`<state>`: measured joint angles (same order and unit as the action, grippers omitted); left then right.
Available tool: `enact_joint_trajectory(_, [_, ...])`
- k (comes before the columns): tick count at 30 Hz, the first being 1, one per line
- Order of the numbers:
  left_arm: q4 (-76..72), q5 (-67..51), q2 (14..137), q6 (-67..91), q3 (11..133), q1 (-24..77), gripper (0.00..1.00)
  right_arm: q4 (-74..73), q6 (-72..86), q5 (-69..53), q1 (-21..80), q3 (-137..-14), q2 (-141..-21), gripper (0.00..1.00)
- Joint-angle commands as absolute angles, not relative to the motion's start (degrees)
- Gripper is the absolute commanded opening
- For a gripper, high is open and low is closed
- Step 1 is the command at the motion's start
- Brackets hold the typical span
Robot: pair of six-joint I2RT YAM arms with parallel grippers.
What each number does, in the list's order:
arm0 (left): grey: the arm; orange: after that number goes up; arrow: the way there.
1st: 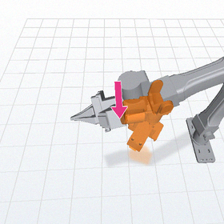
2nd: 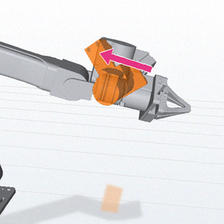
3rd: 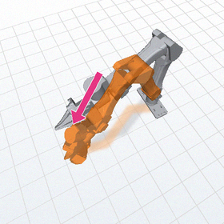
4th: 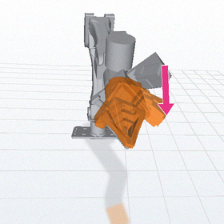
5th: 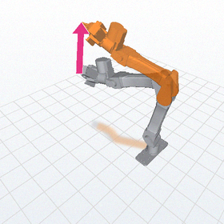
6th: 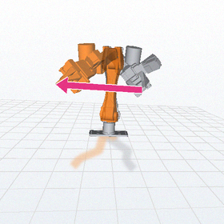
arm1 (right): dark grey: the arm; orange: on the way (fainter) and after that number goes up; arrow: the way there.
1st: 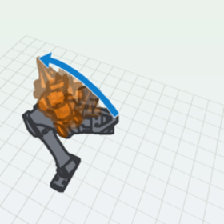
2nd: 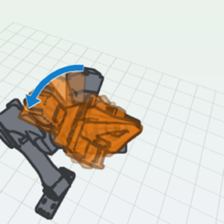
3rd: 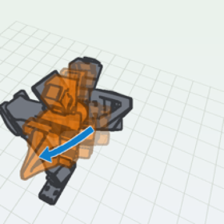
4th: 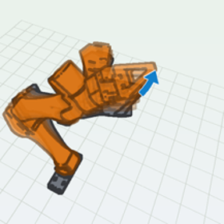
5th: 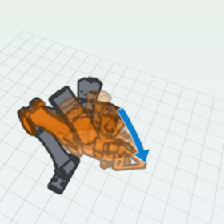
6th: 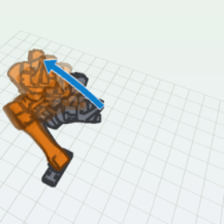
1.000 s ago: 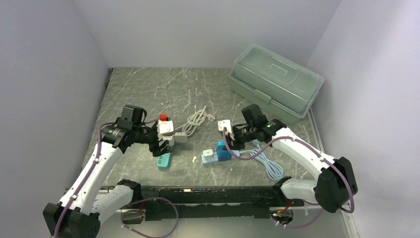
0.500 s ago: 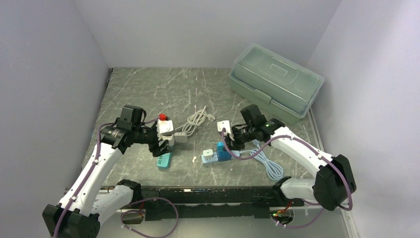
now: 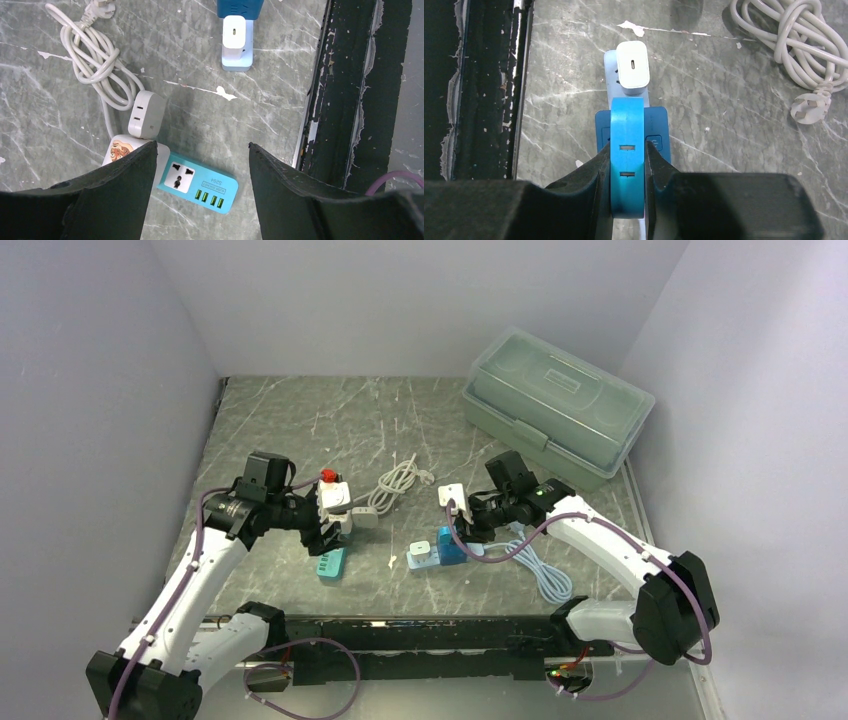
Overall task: Insert the plug
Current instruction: Insert the plug into the socket.
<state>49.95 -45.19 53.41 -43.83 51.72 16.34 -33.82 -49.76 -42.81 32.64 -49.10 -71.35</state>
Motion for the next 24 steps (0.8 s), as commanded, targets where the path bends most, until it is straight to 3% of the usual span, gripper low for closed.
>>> enact_joint_trajectory(1, [48.6,-46.3,53.2,-43.2,52.3,16.6,0.71,-34.3,-51.4,-43.1,32.5,-50.6,-71.3,0.00])
enact_joint_trajectory(24, [48.2,-46.9,53.4,-43.3,52.8,16.5,0.71,-36.4,-51.3,-40.8,33.8,-51.4,-74.9,0.00])
